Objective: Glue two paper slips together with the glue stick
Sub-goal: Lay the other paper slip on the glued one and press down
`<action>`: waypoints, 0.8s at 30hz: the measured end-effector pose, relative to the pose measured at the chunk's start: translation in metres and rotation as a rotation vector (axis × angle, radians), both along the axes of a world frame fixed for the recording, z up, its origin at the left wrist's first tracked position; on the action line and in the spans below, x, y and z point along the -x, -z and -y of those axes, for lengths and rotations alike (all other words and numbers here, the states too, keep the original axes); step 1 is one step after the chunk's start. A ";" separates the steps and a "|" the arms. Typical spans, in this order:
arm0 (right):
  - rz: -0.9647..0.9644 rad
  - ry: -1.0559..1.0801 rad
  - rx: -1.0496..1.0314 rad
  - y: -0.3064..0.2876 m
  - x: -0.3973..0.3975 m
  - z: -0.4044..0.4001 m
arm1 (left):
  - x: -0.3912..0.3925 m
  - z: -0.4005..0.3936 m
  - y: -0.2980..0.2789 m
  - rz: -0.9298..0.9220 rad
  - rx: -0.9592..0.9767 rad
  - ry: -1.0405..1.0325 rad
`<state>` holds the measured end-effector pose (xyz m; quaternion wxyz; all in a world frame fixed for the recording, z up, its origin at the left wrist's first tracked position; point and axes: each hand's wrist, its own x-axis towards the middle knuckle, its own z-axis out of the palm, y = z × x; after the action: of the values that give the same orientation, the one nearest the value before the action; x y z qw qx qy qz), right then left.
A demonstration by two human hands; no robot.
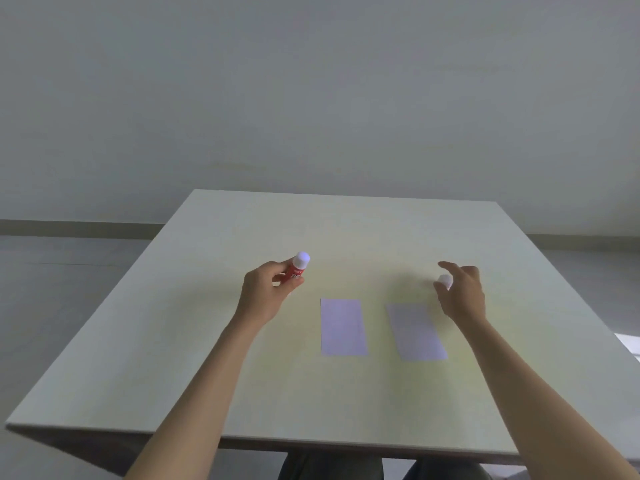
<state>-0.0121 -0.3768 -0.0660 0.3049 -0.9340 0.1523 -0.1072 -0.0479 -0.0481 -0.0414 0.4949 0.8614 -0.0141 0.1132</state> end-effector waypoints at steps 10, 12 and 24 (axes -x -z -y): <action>0.009 -0.031 0.021 0.007 -0.001 0.003 | -0.001 -0.009 0.019 -0.127 0.102 -0.127; 0.007 -0.034 0.016 0.007 -0.002 0.004 | -0.004 -0.011 0.020 -0.137 0.106 -0.151; -0.003 -0.040 0.001 0.005 -0.001 0.006 | -0.029 -0.013 0.020 -0.125 0.101 -0.195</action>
<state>-0.0112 -0.3830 -0.0708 0.3062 -0.9372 0.1337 -0.0999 -0.0187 -0.0348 -0.0614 0.5241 0.8381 0.1066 0.1074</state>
